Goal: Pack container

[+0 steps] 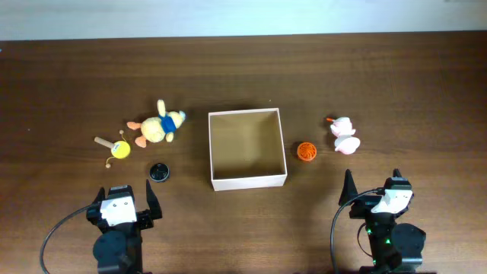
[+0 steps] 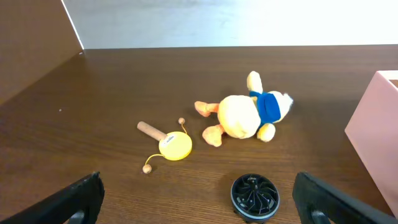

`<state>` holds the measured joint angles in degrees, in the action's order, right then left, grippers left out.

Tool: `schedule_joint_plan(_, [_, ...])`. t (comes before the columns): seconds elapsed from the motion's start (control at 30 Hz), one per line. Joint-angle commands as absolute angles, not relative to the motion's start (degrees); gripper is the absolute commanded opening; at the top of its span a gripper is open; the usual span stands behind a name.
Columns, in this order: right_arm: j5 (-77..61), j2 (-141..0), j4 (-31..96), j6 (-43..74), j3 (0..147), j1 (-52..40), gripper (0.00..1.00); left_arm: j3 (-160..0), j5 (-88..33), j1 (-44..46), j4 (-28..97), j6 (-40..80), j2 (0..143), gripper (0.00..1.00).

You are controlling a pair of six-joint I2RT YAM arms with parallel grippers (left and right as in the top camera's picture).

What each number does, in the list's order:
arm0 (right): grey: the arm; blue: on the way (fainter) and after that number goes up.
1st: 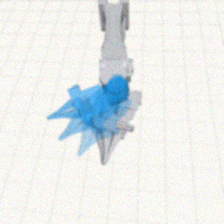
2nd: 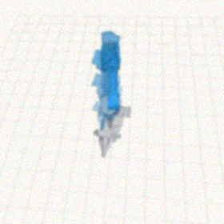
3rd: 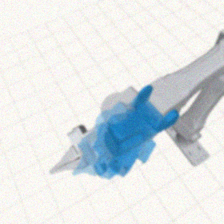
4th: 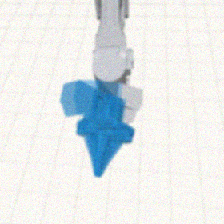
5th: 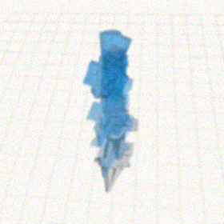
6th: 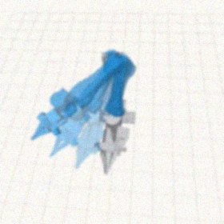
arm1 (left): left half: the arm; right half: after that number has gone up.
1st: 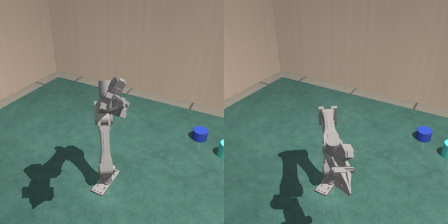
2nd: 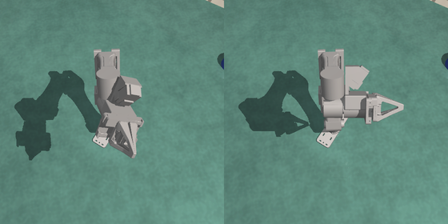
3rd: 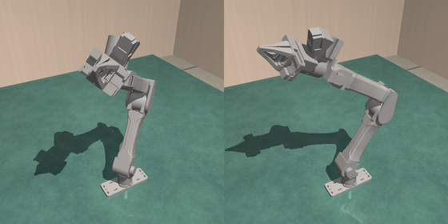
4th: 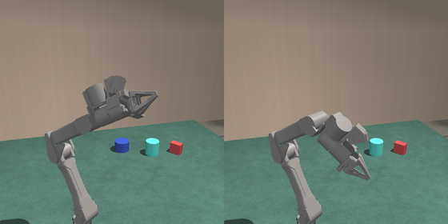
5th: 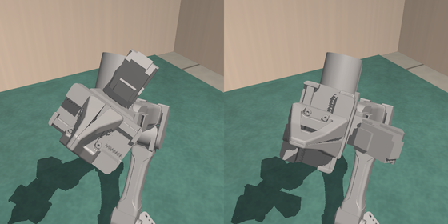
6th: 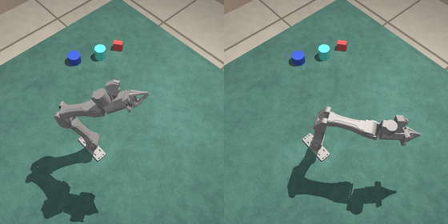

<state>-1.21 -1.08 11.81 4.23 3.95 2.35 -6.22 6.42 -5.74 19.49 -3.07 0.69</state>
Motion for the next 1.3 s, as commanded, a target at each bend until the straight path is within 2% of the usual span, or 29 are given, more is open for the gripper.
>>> schedule_joint_plan(0.0, [-1.74,-1.28,11.73,3.84,3.46,1.85,0.99,-5.98,6.87,-5.82,19.49,-3.99,0.34,0.99])
schedule_joint_plan(0.87, [0.97,-1.28,11.2,3.9,3.46,1.89,0.99,-5.98,6.87,-5.82,19.49,-3.99,0.34,0.99])
schedule_joint_plan(1.03, [0.38,-1.28,12.01,11.68,3.55,1.89,0.99,-5.98,6.87,-5.82,19.49,-3.99,0.34,0.99])
schedule_joint_plan(1.27, [-4.86,-1.72,15.33,12.58,5.5,1.89,0.99,-5.98,6.87,-5.82,19.49,-3.99,0.34,0.99])
